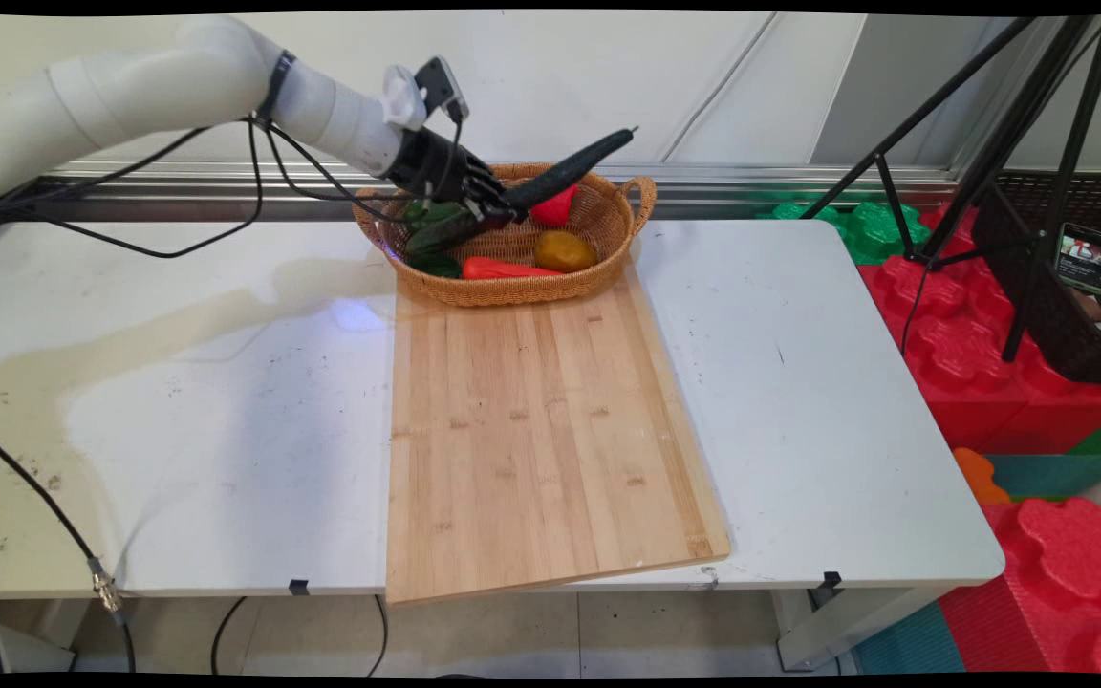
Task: Place the picked object on the cutting board
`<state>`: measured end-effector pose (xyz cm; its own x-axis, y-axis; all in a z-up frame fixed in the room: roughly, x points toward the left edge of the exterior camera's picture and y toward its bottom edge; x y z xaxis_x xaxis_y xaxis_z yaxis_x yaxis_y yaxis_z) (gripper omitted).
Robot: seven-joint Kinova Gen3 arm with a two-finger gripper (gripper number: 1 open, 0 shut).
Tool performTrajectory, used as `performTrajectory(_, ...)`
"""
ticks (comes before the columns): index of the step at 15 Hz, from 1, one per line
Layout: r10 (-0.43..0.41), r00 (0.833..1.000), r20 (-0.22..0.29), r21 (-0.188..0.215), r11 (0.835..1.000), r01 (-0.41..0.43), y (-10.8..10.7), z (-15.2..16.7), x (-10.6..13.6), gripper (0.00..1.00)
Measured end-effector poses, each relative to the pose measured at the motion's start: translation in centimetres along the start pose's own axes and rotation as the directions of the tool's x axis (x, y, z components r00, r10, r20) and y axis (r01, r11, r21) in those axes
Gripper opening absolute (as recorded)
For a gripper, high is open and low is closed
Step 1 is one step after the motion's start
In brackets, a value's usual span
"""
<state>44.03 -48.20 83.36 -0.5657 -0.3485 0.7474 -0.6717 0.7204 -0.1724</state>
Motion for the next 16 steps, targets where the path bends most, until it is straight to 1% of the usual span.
performTrajectory(4,0.010,0.999,-0.044,-0.007,1.000,-0.010,0.5,-3.6,0.9,0.00)
performTrajectory(6,0.020,0.998,-0.058,-0.022,1.000,-0.021,0.9,-5.6,1.2,0.00)
performTrajectory(12,0.040,0.996,-0.076,-0.089,0.995,-0.047,2.4,-11.4,1.2,0.00)
performTrajectory(14,0.045,0.996,-0.076,-0.111,0.992,-0.054,2.9,-12.5,1.2,0.00)
performTrajectory(16,0.055,0.996,-0.071,-0.149,0.987,-0.065,3.8,-13.9,0.8,0.00)
